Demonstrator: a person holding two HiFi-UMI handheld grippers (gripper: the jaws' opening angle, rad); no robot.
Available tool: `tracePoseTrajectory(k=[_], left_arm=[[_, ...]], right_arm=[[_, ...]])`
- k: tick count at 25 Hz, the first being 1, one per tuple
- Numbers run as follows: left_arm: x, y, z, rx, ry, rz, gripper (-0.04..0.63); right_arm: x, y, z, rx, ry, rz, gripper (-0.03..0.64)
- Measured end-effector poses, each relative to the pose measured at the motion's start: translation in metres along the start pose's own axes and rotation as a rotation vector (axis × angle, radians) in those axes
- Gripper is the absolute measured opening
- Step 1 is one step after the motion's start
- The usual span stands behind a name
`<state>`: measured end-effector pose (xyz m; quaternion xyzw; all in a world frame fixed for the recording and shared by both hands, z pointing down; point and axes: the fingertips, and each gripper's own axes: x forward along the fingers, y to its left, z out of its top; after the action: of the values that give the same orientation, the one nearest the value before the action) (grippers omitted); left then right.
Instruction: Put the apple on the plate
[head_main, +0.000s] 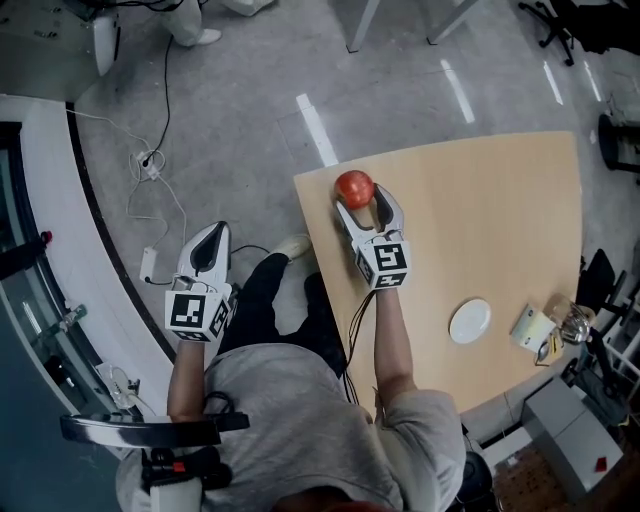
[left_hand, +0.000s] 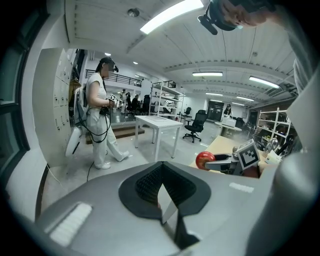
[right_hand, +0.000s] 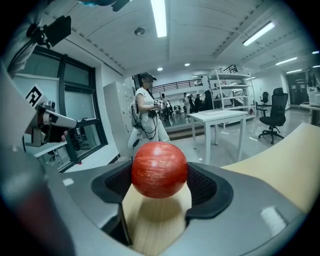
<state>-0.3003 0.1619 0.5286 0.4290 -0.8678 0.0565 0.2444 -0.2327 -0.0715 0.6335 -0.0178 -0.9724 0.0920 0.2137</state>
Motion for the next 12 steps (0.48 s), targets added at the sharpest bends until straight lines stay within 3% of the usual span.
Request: tracePoseTrajectory(k=[12], left_arm=[[0.003, -0.018, 0.029, 0.025, -0.047, -0.081, 0.020]], right_arm=[[-0.044, 0.003, 0.041, -0.013, -0.075, -0.061, 0.341]])
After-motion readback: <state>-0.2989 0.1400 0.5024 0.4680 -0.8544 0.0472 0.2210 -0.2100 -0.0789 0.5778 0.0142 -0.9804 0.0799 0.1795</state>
